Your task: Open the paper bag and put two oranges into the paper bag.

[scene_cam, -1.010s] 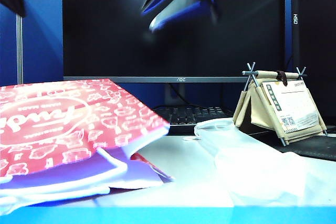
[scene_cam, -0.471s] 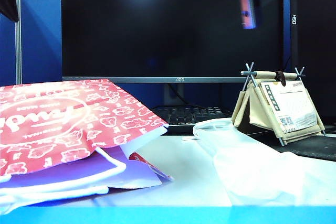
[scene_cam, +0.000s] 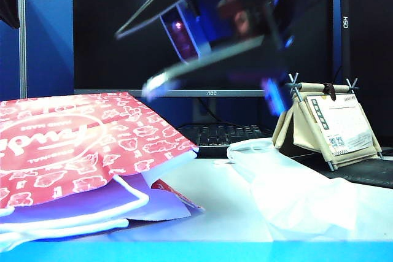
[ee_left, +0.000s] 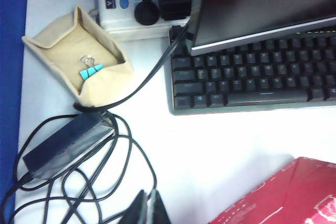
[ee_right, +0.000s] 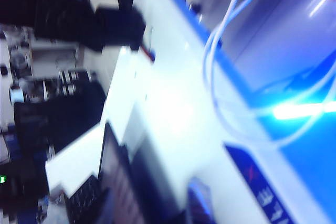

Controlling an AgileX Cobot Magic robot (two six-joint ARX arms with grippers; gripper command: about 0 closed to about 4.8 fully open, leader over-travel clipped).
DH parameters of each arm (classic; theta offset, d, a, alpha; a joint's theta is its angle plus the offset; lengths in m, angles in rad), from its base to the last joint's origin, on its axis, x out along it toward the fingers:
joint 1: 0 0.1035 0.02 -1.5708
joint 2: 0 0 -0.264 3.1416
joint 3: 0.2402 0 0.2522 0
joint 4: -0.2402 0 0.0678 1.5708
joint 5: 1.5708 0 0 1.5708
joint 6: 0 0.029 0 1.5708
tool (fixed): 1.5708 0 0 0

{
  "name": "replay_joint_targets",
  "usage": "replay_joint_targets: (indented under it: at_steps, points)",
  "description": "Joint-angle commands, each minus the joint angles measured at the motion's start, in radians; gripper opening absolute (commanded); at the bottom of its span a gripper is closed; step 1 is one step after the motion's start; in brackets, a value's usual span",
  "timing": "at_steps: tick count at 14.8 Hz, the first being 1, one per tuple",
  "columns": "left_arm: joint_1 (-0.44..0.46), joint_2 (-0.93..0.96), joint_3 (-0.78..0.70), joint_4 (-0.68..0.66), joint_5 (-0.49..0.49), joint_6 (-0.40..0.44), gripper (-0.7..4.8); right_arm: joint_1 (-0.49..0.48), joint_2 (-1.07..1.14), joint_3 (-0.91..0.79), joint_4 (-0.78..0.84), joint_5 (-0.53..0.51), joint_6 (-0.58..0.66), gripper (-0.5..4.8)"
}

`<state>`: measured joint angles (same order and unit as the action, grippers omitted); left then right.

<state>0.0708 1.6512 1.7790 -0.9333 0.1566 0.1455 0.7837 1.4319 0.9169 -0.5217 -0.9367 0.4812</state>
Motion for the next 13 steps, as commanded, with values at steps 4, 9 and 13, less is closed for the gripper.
replay_joint_targets:
  at_steps: [4,9,13]
  points:
    - [0.001,-0.003,0.003,-0.023,0.002,0.020,0.21,-0.002,0.140,-0.049,0.098,0.005,0.002,2.33]
    - [0.001,-0.003,0.003,-0.021,0.002,0.031,0.21,-0.001,0.221,-0.048,0.173,0.039,0.018,2.30]
    - [0.001,-0.003,0.003,-0.017,0.002,0.038,0.21,-0.001,0.247,-0.048,0.192,0.026,0.017,2.30]
